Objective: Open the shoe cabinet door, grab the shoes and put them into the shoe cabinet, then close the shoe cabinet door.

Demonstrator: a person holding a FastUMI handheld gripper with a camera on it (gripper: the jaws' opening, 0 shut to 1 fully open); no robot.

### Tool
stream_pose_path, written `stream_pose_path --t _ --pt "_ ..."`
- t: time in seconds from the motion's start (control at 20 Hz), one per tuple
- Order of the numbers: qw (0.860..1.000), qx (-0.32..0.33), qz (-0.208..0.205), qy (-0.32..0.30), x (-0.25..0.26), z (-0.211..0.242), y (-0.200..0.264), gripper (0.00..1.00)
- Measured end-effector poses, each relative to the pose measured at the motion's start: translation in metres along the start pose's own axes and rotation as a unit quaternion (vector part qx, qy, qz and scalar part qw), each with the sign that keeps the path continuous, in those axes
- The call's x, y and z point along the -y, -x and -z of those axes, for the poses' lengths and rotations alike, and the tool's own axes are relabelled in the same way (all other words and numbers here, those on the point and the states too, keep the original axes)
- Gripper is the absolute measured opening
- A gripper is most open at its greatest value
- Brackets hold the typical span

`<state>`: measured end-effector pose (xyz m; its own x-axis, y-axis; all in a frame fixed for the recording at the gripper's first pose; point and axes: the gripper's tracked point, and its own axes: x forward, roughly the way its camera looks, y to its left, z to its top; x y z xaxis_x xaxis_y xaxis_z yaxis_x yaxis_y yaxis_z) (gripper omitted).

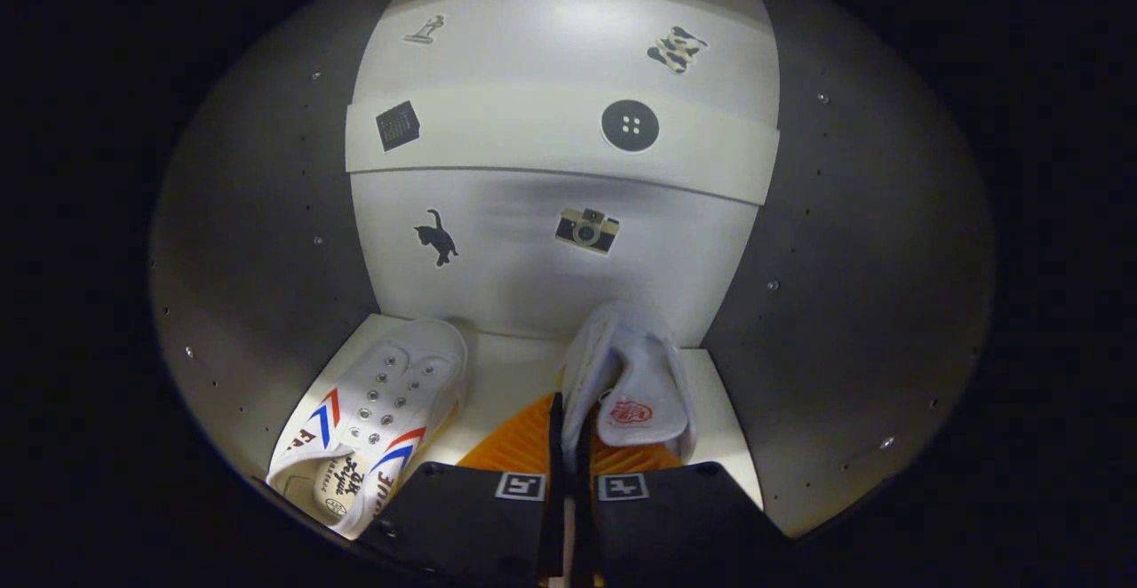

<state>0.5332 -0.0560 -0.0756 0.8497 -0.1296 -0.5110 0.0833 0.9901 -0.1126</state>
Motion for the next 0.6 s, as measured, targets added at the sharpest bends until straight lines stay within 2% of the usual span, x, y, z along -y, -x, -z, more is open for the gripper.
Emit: stream_pose_path --t 0.05,0.1,0.25,0.4,0.6 --pt "1.0 0.005 -0.005 -0.001 -0.001 -0.001 0.002 0.18" --pt "1.0 0.013 -0.005 -0.002 -0.004 -0.003 0.003 0.23" --pt "0.999 0.024 -0.014 -0.018 -0.013 -0.002 0.03 0.62" --pt "0.997 0.076 -0.01 -0.024 -0.017 -0.002 0.091 1.0" --pt "0.984 0.178 -0.009 0.002 -0.022 0.002 0.209 0.99"
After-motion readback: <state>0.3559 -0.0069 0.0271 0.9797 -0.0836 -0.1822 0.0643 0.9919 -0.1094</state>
